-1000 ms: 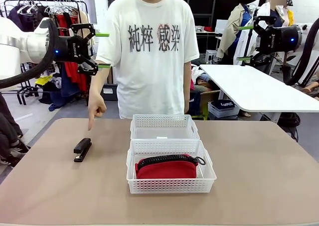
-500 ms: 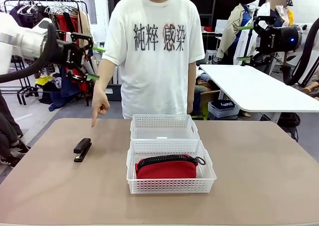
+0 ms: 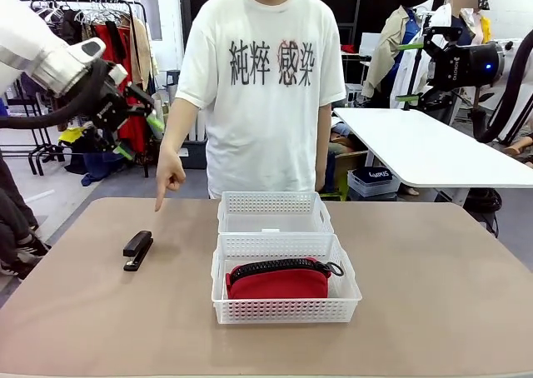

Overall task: Distribute items into two baskets.
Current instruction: Pick up the Stapler that the person points to.

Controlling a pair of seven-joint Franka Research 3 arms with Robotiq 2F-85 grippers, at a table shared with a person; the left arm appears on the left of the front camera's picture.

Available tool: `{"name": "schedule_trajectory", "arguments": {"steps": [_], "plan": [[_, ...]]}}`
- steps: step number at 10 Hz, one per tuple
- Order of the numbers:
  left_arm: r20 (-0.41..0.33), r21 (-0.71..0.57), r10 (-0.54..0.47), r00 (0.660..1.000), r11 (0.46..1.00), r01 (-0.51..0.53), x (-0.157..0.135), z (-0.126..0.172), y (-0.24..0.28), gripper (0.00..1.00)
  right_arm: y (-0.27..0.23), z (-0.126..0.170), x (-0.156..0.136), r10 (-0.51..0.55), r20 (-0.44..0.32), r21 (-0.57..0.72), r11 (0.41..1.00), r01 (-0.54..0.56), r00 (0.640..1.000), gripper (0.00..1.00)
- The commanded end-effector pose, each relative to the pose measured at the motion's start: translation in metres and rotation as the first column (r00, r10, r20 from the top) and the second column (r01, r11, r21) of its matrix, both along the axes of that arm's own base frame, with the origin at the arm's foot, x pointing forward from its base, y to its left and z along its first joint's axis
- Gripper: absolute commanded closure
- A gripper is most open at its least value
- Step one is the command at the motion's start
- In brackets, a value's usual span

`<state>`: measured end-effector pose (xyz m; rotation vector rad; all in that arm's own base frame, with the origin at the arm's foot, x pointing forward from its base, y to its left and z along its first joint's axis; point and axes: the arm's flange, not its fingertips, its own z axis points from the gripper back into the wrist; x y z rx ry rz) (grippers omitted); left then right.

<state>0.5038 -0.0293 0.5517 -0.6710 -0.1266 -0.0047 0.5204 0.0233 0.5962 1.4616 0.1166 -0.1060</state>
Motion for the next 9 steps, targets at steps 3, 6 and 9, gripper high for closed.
{"name": "schedule_trajectory", "arguments": {"steps": [3,6,9], "plan": [[-0.026,0.3,-0.031,0.999,0.953,0.037,0.017,-0.043,-0.015,0.0,0.001,0.004,0.0,-0.005,0.003,0.018,1.0,0.005,1.0,0.0],[-0.041,0.431,-0.044,0.998,0.901,0.057,0.024,-0.078,-0.015,0.0,0.001,0.004,0.0,-0.005,0.003,0.018,1.0,0.005,1.0,0.0],[-0.04,0.39,-0.067,0.997,0.917,0.077,0.028,-0.082,-0.015,0.0,0.001,0.004,0.0,-0.005,0.003,0.018,1.0,0.005,1.0,0.0]]}}
